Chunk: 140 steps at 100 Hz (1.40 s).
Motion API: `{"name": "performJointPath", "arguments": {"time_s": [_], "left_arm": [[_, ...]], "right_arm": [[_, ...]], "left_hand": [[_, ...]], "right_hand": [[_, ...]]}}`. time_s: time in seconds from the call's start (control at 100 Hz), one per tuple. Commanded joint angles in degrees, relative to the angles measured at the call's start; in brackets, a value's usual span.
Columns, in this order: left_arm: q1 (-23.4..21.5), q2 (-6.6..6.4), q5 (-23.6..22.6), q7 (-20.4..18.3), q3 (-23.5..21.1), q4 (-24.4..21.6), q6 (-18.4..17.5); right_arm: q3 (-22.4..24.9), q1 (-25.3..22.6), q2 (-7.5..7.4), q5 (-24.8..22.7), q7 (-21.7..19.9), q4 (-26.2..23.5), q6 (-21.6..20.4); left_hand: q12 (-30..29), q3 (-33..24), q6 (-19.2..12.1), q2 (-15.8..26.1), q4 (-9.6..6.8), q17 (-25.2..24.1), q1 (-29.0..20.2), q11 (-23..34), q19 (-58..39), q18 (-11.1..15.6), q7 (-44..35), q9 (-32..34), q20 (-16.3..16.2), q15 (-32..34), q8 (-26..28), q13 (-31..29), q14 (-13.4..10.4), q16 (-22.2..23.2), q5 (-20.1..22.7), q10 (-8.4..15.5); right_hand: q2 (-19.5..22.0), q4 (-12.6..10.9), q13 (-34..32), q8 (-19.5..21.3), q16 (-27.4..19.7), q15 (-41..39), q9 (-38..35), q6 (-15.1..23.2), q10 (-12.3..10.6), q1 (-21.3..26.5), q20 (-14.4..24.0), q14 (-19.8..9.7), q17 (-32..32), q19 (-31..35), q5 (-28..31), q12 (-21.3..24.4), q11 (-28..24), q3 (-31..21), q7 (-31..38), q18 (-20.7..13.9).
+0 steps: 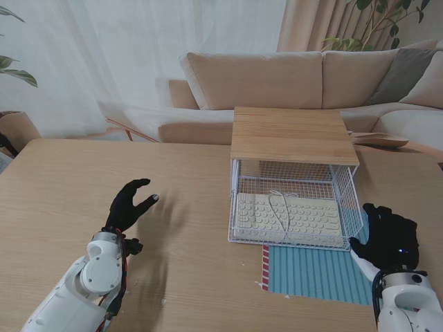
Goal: Unroll the mouse pad and set up the keyboard and mouse from the tabletop organizer
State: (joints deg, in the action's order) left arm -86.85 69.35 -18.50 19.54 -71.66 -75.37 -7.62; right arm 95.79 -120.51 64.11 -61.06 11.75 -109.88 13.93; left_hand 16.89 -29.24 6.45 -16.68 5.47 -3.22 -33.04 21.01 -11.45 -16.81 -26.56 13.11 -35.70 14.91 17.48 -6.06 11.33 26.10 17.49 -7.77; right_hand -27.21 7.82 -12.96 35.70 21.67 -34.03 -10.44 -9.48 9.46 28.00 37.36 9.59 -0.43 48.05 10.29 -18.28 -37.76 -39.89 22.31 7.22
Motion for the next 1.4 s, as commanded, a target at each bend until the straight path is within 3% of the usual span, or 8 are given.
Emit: {"name": "performJointPath", "arguments": {"time_s": [0.0, 0.15, 0.37, 0.57, 0.73, 0.92, 1.39], "left_arm": [[-0.27, 0.04, -0.01, -0.72, 0.04, -0.71, -0.08], [-1.12, -0.11, -0.17, -1.01, -0.44, -2.10, -0.08], [-1.67, -0.20, -0.16, -1.27, -0.63, -3.10, -0.07], [-2.16, -0.27, -0.27, -1.38, -0.91, -3.82, -0.12], [-2.44, -0.35, -0.38, -1.61, -0.94, -4.21, -0.03], [-2.68, -0.46, -0.69, -1.81, -0.85, -4.49, -0.13], [-2.96, -0.54, -1.21, -1.81, -0.75, -4.72, 0.20]], "right_arm": [[0.01, 0.01, -0.19, -1.11, -1.04, -3.12, -1.24], [0.38, 2.03, -0.81, -2.44, -3.13, -6.30, -8.85], [-2.34, 11.37, -2.46, 0.86, -15.02, -6.34, -16.87], [-8.64, 21.97, -4.12, 9.77, -28.23, -2.67, -17.37], [-14.54, 29.74, -5.15, 11.99, -34.40, 2.63, -15.74], [-21.01, 37.21, -5.63, 13.08, -36.95, 9.78, -13.48], [-32.86, 49.85, -5.52, 15.06, -36.99, 23.36, -8.88]], "left_hand": [[-0.43, -1.13, -0.21, -0.76, -1.79, 0.14, 0.19, -0.38, 2.07, -0.45, 0.83, -1.26, -1.79, -0.17, -0.58, 1.75, -0.50, 0.69, -0.36, -0.71], [-0.42, -1.26, -0.29, -1.12, -1.79, 0.25, 0.19, -0.36, 2.03, -0.48, 0.84, -1.27, -1.81, -0.17, -0.57, 1.76, -0.50, 0.69, -0.53, -0.70], [-0.44, -1.39, -0.32, -1.25, -1.77, 0.36, 0.34, -0.41, 2.01, -0.56, 0.79, -1.28, -1.80, -0.14, -0.55, 1.77, -0.47, 0.67, -0.59, -0.71], [-0.40, -1.58, -0.28, -1.46, -1.78, 0.51, 0.31, -0.33, 1.97, -0.58, 0.72, -1.22, -1.80, 0.19, -0.53, 1.61, -0.44, 0.79, -0.55, -0.73], [-0.39, -2.09, -0.32, -1.83, -1.85, 0.64, -0.01, -0.30, 1.93, -0.63, 0.70, -1.25, -1.80, 0.35, -0.51, 1.64, -0.43, 0.82, -0.63, -0.68], [-0.39, -2.33, -0.36, -1.93, -1.86, 0.60, 0.10, -0.30, 1.98, -0.63, 0.68, -1.25, -1.76, 0.29, -0.50, 1.70, -0.43, 0.75, -0.75, -0.69], [-0.46, -2.59, -0.40, -2.43, -1.83, 0.64, 0.44, -0.45, 1.97, -0.63, 0.60, -1.28, -1.73, 0.22, -0.47, 1.72, -0.45, 0.70, -0.85, -0.72]], "right_hand": [[1.35, -3.41, 0.30, 1.16, -0.35, -0.56, 0.79, -0.78, 0.51, -1.87, 0.03, -1.10, -0.07, -1.67, 0.39, -0.96, -2.62, 1.37, 0.45, -0.96], [1.13, -3.49, -1.60, 1.63, 0.62, -2.44, 0.75, -1.85, 0.63, -2.39, 0.74, -0.97, 1.71, -1.12, 3.02, -2.86, -8.16, 1.94, 0.55, -1.54], [1.07, -3.53, -3.31, 1.20, 0.47, -1.86, -1.66, -2.50, 1.06, -2.73, -1.79, -1.09, 4.21, -1.68, 5.76, -2.81, -8.86, 2.21, -0.04, -2.66], [2.06, -3.77, -2.75, -0.53, -2.59, 4.81, -1.02, -2.56, 0.31, -2.39, -8.98, -1.87, 2.41, -6.26, 4.85, -0.98, -3.86, 4.06, -2.83, -2.64], [2.56, -3.83, -1.92, -1.30, -3.55, 6.83, -0.09, -2.97, 0.25, -2.54, -10.91, -2.25, 1.88, -8.92, 4.01, -0.59, -2.73, 4.81, -4.19, -2.75], [2.78, -3.86, -1.86, -1.58, -3.53, 6.79, 0.08, -2.93, 0.25, -2.68, -11.09, -2.41, 2.30, -9.51, 3.85, -0.61, -2.73, 5.30, -4.64, -2.96], [3.67, -3.91, -2.72, -1.63, -2.84, 5.36, -0.60, -2.95, 0.46, -2.71, -10.23, -2.09, 3.57, -9.49, 4.44, -0.89, -3.41, 5.75, -4.27, -3.00]]}}
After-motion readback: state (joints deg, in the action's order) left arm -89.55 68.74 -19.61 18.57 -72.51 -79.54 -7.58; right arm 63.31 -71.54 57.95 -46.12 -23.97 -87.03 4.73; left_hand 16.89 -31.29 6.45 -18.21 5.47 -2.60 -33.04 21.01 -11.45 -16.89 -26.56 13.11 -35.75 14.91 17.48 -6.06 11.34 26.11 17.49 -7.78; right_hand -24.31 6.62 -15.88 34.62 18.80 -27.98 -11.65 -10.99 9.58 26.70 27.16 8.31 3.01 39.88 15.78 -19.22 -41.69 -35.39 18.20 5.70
